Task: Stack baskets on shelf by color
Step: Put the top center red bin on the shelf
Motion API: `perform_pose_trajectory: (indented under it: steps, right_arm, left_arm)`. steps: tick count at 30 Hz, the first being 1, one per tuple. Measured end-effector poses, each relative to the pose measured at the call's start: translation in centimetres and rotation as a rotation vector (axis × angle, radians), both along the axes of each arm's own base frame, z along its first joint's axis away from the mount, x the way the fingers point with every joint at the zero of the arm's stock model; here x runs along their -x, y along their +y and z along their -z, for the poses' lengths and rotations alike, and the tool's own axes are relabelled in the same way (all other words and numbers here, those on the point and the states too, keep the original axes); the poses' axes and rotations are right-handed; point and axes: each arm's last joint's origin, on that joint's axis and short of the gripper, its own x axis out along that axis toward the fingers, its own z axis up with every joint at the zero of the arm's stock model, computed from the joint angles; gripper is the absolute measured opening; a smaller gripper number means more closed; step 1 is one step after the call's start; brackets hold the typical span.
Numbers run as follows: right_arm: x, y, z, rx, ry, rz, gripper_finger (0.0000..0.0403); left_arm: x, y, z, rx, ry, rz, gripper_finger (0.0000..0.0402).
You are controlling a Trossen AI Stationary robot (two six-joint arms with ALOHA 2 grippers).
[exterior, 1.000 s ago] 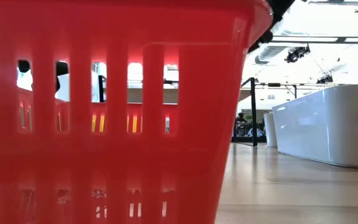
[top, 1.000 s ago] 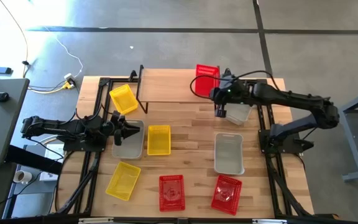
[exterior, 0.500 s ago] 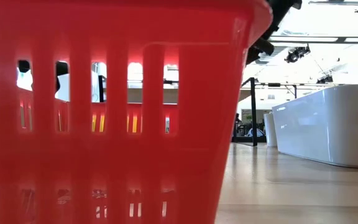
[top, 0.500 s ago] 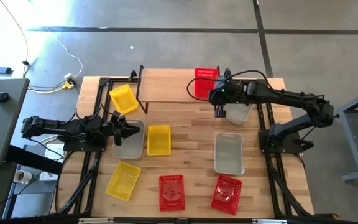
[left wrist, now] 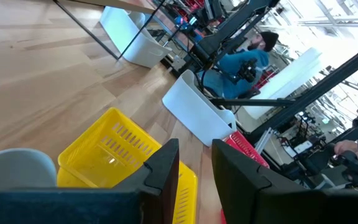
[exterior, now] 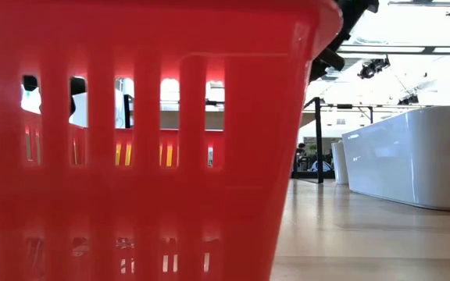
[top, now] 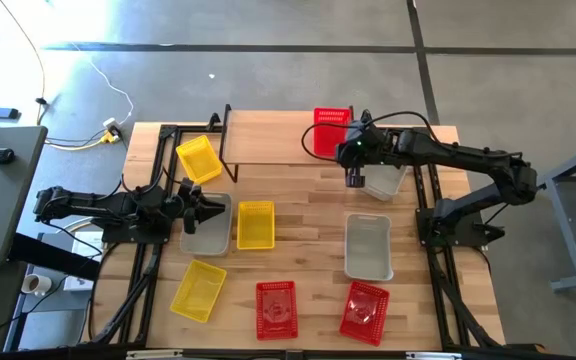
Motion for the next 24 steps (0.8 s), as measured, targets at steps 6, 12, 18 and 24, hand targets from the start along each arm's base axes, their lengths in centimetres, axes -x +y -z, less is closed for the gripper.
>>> perform_pose_trajectory:
  steps: [6,12,18,24]
  right_arm:
    - [0.0,0.0,0.0,-0.016,-0.014,0.030,0.0025]
    - [0.0,0.0,0.0,-0.012,-0.014,0.036,0.0070]
    - [0.0,-0.1,-0.4,-0.023,-0.038,0.077,0.0078]
    - [-0.1,0.0,-1.8,-0.054,-0.094,0.101,0.0078]
  left_arm:
    - [0.0,0.0,0.0,0.000,0.000,0.000,0.0086]
    - [0.0,0.0,0.0,0.000,0.000,0.000,0.0086]
    - [0.0,0.0,-0.2,0.003,-0.023,0.013,0.0086]
    - [-0.1,-0.1,-0.3,0.028,-0.041,0.017,0.0086]
